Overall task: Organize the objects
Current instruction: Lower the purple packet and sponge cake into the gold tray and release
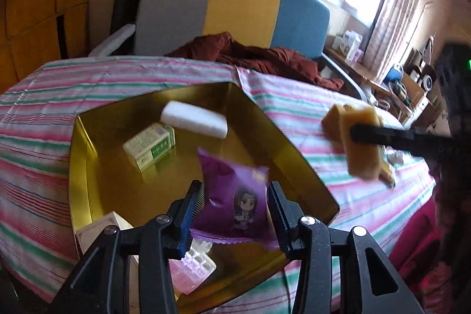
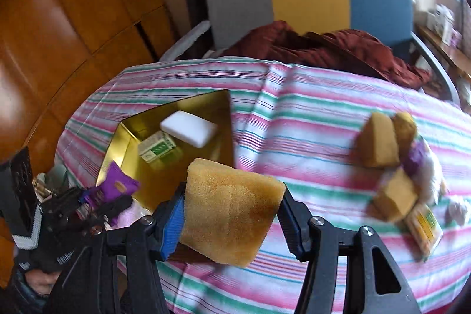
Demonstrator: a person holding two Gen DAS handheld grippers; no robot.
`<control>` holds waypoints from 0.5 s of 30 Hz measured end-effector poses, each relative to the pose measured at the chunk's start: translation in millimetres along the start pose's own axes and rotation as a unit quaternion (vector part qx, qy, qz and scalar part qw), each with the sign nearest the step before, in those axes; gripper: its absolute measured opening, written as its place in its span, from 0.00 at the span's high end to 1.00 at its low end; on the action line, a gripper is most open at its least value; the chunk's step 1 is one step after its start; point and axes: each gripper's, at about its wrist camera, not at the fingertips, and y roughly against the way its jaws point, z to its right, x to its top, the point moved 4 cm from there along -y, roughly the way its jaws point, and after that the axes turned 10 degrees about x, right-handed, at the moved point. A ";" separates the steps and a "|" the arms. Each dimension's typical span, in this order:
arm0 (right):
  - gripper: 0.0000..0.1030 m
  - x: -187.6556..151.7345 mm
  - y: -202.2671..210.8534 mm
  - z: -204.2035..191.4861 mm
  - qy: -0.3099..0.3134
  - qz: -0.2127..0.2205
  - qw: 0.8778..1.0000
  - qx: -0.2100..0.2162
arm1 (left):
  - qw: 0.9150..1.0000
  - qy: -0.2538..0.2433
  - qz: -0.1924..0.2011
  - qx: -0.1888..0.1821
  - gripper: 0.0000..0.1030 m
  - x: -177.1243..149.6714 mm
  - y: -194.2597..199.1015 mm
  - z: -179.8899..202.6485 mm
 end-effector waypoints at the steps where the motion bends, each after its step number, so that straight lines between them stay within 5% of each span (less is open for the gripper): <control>1: 0.44 3.7 -5.3 -4.7 0.005 -0.003 1.000 0.001 | 1.000 -0.001 -0.006 -0.006 0.54 -2.8 -1.8 0.9; 5: 0.44 17.6 -30.3 -19.7 0.027 -0.024 0.999 0.004 | 1.000 -0.005 -0.015 -0.023 0.33 -15.4 -1.7 5.3; 10: 0.42 35.1 -71.8 -31.0 0.045 -0.060 0.997 0.002 | 0.999 0.013 -0.025 -0.022 0.33 -25.9 -1.8 -3.6; 15: 0.34 54.7 -87.1 -22.7 0.035 -0.040 0.998 -0.037 | 0.999 0.028 -0.022 -0.018 0.33 -29.8 1.2 -9.0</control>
